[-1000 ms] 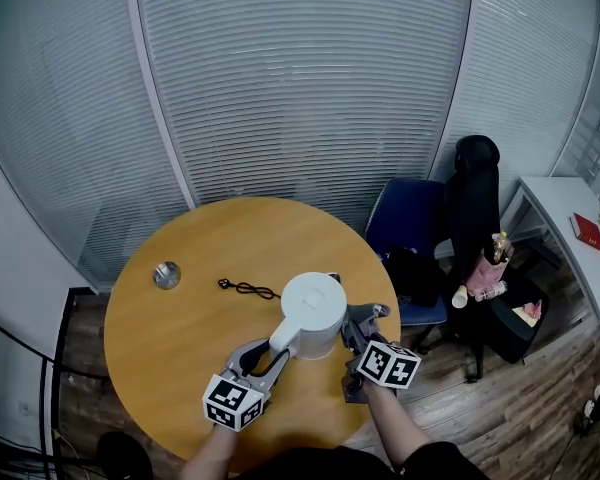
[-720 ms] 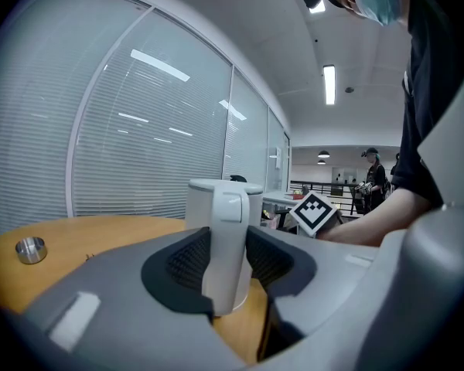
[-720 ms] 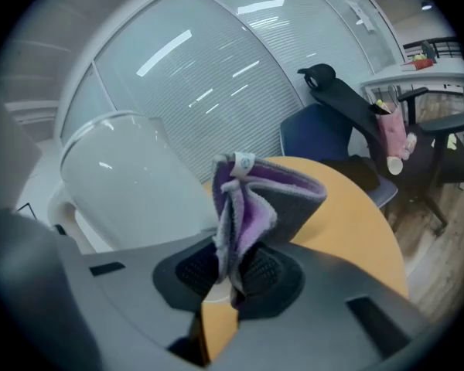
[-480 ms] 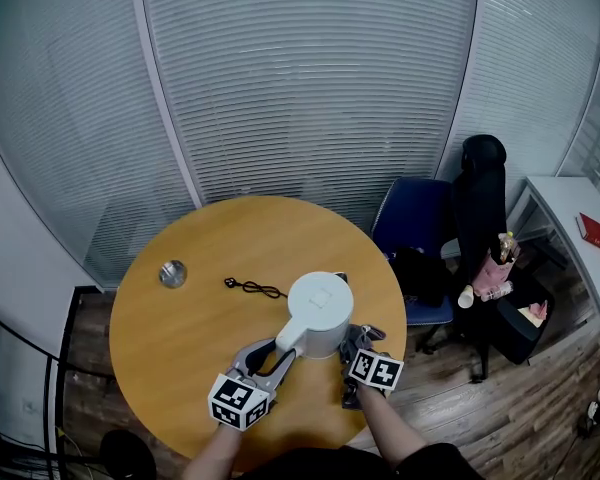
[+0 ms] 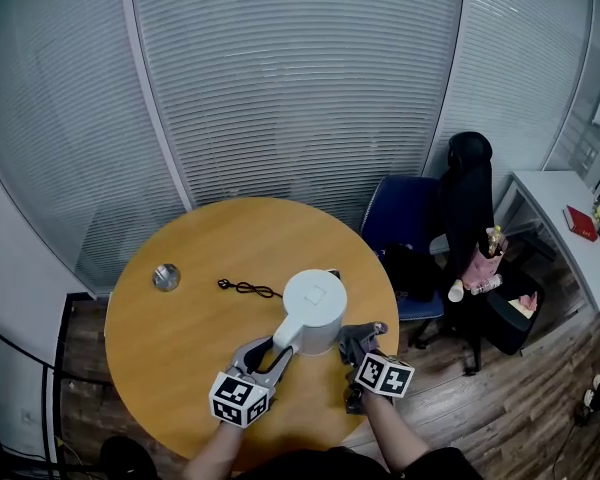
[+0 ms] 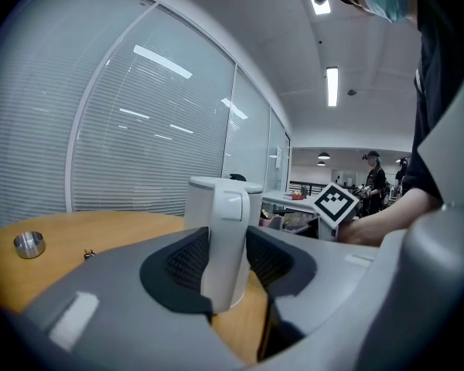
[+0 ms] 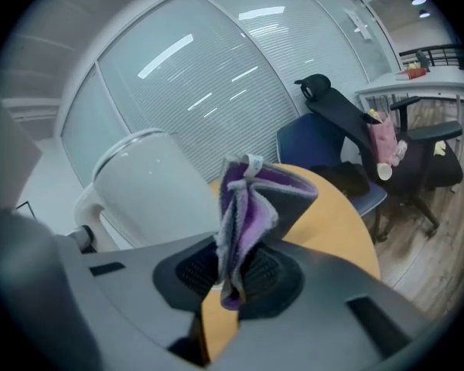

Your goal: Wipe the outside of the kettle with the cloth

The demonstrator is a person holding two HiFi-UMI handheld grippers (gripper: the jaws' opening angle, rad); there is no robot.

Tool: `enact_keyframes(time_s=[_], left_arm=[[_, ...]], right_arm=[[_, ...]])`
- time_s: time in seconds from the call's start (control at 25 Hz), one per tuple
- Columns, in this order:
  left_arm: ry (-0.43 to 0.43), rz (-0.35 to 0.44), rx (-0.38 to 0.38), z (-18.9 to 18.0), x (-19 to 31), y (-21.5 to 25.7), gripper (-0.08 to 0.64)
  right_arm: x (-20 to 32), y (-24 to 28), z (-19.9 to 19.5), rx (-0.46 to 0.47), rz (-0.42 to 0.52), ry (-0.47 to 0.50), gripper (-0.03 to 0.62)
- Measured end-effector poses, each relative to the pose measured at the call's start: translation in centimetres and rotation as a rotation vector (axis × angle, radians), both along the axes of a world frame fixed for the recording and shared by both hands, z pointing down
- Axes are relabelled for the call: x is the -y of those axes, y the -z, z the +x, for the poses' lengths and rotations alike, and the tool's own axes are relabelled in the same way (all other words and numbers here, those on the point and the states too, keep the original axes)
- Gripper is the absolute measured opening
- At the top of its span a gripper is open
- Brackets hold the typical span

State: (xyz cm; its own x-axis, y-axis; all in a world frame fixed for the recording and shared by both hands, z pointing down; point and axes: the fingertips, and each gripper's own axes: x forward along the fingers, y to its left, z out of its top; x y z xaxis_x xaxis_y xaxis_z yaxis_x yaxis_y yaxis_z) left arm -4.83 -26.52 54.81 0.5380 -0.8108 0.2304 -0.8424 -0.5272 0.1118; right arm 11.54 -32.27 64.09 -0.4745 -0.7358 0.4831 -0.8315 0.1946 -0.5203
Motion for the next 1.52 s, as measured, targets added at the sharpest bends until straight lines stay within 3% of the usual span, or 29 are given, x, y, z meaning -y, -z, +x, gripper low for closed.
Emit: enact_keyframes(time_s=[0.24,0.44,0.76,1.16,1.52], left_arm=[[0.006,-0.018,0.007,-1.0,-1.4,-0.4,0.141],[-0.001,-0.043,0.01,-2.0,-3.7,-1.0,0.066],[-0.093,-0.065,0.008,-3.2,-8.1,-1.2,0.015],[-0.179,-0.109,-0.024,-5.5,-13.6,-2.6,0.011],[-0.211,-0.114,-0.045,-7.6,-16.5,-3.2,0.011]], right_arm=[[-3.3,4.6,0.1,0.047,0.079,-0.021,0.054],[-7.1,6.7,-0.3,0.044,0.113,-0.035,0.054],[-13.3,9.3,-2.7,-0.009,0.191,-0.075,0.054],[-20.6,9.1,-6.4,-0.034,0.19,-0.114,0.054],[-24.2,8.2,-9.5,-0.052,0.188,-0.118,0.054]])
